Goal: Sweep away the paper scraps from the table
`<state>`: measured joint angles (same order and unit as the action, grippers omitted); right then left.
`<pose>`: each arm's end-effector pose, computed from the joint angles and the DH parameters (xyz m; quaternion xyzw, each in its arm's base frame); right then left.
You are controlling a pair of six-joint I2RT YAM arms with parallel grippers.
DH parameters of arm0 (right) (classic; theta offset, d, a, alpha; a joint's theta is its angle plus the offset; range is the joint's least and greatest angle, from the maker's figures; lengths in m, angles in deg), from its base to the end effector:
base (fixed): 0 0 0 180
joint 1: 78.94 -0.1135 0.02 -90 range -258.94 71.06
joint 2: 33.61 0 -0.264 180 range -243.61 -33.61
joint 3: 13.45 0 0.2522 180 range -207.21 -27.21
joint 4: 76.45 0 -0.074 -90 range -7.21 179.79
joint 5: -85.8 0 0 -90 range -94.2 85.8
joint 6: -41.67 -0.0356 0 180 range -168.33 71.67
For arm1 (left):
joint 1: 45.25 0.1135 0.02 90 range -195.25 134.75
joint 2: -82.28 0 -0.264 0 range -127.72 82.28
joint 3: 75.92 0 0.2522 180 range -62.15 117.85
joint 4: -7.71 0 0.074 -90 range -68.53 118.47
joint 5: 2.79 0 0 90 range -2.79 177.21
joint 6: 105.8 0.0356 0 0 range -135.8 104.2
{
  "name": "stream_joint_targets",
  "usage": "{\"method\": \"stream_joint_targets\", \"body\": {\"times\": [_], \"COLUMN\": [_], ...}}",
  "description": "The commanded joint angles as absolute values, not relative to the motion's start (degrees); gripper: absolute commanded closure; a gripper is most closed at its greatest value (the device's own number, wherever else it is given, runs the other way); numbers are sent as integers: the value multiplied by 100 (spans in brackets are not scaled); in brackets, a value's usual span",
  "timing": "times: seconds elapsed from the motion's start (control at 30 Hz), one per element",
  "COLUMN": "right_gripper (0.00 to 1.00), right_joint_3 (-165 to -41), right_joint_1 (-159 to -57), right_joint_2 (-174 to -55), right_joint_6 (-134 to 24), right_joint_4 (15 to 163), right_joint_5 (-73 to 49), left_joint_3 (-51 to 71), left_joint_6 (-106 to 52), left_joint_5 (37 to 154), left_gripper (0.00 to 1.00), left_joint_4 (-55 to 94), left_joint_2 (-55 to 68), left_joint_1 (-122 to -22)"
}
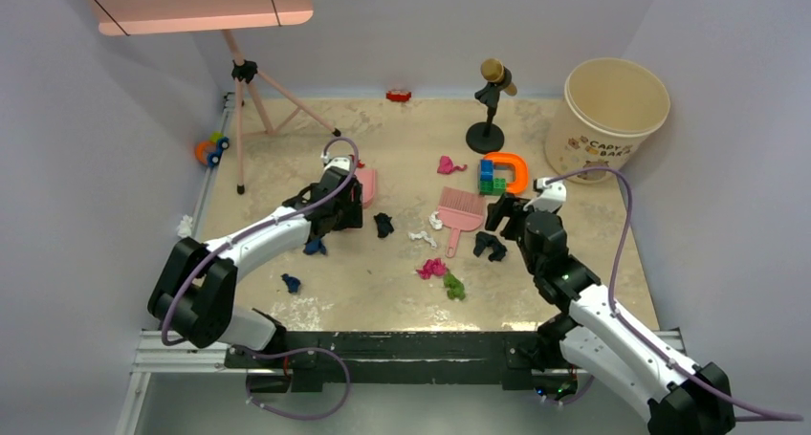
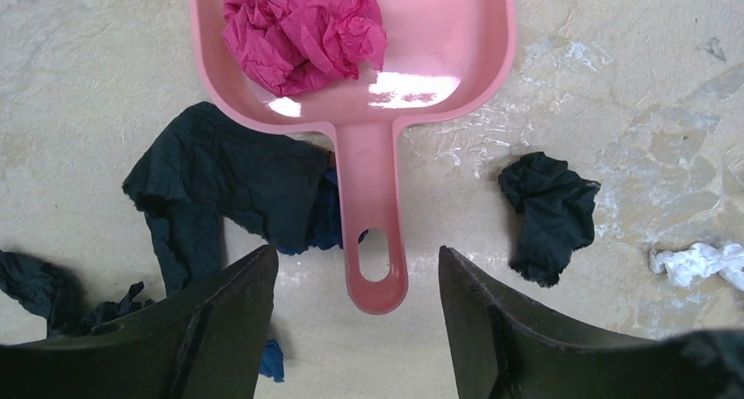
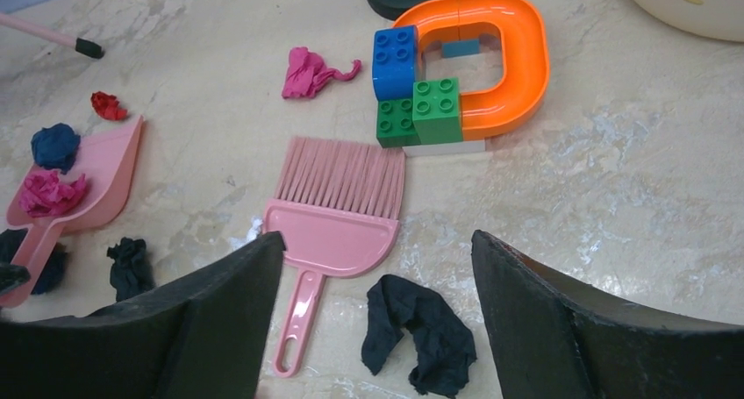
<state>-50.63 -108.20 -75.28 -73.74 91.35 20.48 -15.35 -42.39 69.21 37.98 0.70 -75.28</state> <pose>0.1609 0.0731 0.2387 0.1012 0.7876 0.1155 0.5968 0.2516 -0.1327 0.2001 -0.0239 0.9330 -0.0253 0.3583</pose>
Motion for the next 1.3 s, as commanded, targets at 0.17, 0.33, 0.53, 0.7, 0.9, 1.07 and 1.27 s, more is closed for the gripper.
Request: {"method": "stream_joint_targets", "body": {"times": [0.17, 0.33, 0.53, 0.7, 0.9, 1.07, 1.27], "right_gripper": [20, 22, 29, 38, 47, 54, 100], "right_joint_3": [-6106, -6519, -6859, -7062, -7317, -7496, -7552], "right_joint_1": [-11106, -12056, -12455, -12511, -12510, -12517, -12530], "right_joint_2": [-8789, -9714, -10698, -11353, -12143, -12660, -12482], "right_joint_6": [-8248, -9131, -10113, -10515, -10862, -10952, -10897], "right_joint_4": [8073, 7848, 7649, 7565, 7360, 7301, 6934], "right_joint_5": [1529, 2110, 2384, 2499, 2554, 2447, 2877], "left_joint_3": [-1448, -1780, -2858, -3354, -3437, -3459, -3471], "left_joint_6": [-4421, -4305, -4273, -4267, -4351, -4359, -4361], "left_joint_5": [6860, 6944, 7011, 7087, 7242, 7301, 7468], "left_gripper": [23, 23, 22, 21, 21, 21, 21], "left_joint_4": [4296, 4141, 3292, 2853, 2832, 2835, 2841], "left_joint_2": [1139, 1614, 2732, 3470, 3606, 3755, 3830], "left_joint_1": [-7587, -7595, -7600, -7595, -7593, -7601, -7595]}}
